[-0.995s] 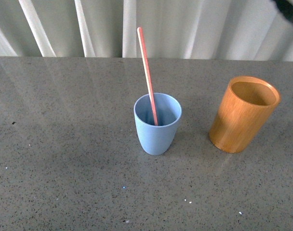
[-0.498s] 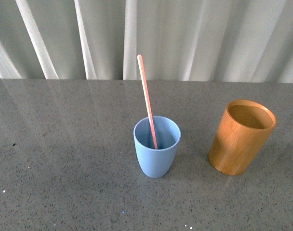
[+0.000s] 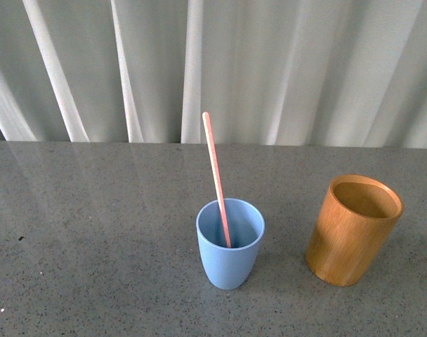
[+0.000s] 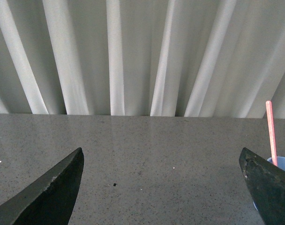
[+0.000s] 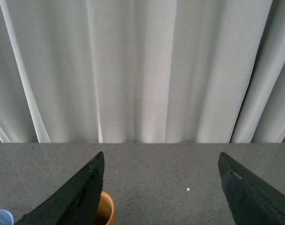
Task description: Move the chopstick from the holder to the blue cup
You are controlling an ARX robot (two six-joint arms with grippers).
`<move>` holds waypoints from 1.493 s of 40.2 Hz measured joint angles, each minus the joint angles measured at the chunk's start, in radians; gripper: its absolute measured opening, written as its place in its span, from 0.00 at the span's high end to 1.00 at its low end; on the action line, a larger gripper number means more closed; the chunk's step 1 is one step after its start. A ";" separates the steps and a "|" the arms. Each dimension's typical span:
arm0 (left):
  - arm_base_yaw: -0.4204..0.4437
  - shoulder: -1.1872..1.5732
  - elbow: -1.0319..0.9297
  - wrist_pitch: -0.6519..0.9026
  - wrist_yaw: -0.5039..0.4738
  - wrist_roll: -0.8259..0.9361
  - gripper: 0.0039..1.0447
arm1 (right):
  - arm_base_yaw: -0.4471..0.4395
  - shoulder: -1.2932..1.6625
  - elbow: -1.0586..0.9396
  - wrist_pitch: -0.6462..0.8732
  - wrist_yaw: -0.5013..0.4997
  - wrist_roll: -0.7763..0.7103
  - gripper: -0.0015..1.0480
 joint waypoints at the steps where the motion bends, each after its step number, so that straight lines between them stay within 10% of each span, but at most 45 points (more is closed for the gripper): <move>1: 0.000 0.000 0.000 0.000 0.000 0.000 0.06 | -0.002 -0.010 -0.012 0.005 -0.002 0.002 0.39; 15: 0.000 0.000 0.000 0.000 0.001 0.000 0.06 | -0.007 -0.154 -0.157 0.001 -0.008 0.010 0.99; 60: 0.000 0.000 0.000 0.000 0.000 0.000 0.06 | -0.008 -0.636 -0.260 -0.356 -0.007 0.014 0.99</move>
